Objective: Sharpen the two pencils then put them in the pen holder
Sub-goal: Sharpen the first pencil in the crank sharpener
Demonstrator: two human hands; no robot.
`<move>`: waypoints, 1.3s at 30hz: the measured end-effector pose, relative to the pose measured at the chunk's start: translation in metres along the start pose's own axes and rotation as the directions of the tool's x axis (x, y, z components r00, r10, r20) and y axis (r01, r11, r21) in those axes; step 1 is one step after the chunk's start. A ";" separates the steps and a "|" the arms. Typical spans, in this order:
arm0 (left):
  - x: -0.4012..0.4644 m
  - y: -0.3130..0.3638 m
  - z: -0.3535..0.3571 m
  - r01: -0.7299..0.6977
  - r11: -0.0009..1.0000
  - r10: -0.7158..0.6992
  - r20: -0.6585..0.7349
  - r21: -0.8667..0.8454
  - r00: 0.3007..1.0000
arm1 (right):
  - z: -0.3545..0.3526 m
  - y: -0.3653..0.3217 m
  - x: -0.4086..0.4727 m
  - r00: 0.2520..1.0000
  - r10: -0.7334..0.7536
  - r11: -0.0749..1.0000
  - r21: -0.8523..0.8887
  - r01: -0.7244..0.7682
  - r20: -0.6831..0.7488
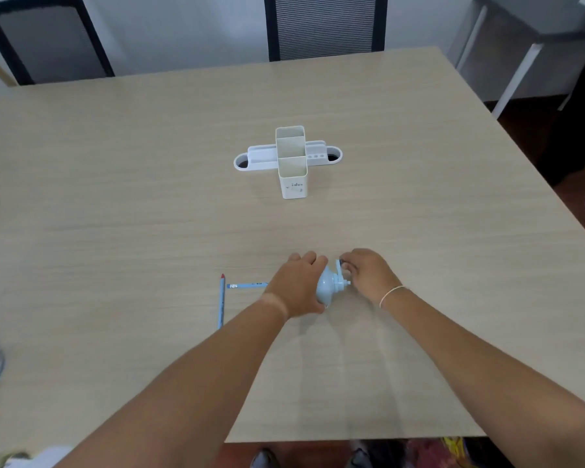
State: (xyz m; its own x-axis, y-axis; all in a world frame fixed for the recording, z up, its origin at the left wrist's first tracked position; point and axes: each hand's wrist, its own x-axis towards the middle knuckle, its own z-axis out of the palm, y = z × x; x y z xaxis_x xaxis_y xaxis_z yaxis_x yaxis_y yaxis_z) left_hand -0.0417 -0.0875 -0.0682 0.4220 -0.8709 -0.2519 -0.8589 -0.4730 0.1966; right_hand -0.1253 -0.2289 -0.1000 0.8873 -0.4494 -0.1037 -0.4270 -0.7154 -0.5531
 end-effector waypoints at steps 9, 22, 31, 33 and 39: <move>-0.001 0.001 -0.001 0.005 1.000 -0.005 -0.005 0.000 1.000 | 0.005 -0.003 -0.081 0.974 -0.204 0.976 0.060 0.211 -0.103; -0.001 0.000 0.000 -0.005 1.000 0.005 -0.005 -0.009 1.000 | 0.027 0.012 -0.040 0.996 -0.045 0.998 -0.041 0.048 0.082; -0.001 0.001 -0.002 -0.019 1.000 0.019 0.001 0.018 1.000 | -0.011 -0.011 -0.050 0.927 -0.230 0.961 0.080 0.264 -0.295; -0.001 0.001 -0.002 -0.021 1.000 0.021 -0.002 0.018 1.000 | -0.015 -0.011 -0.028 0.954 -0.151 0.976 0.113 0.185 -0.259; -0.001 -0.001 0.000 -0.027 0.999 0.027 -0.004 0.023 1.000 | 0.012 0.003 -0.015 1.000 -0.004 1.000 0.024 0.004 0.002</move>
State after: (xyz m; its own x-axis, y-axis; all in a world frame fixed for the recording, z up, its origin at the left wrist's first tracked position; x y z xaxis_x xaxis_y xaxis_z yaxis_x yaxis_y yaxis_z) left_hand -0.0417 -0.0860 -0.0679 0.3998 -0.8840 -0.2423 -0.8765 -0.4461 0.1813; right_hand -0.1376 -0.2181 -0.1096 0.8895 -0.4451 -0.1031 -0.4188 -0.7042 -0.5733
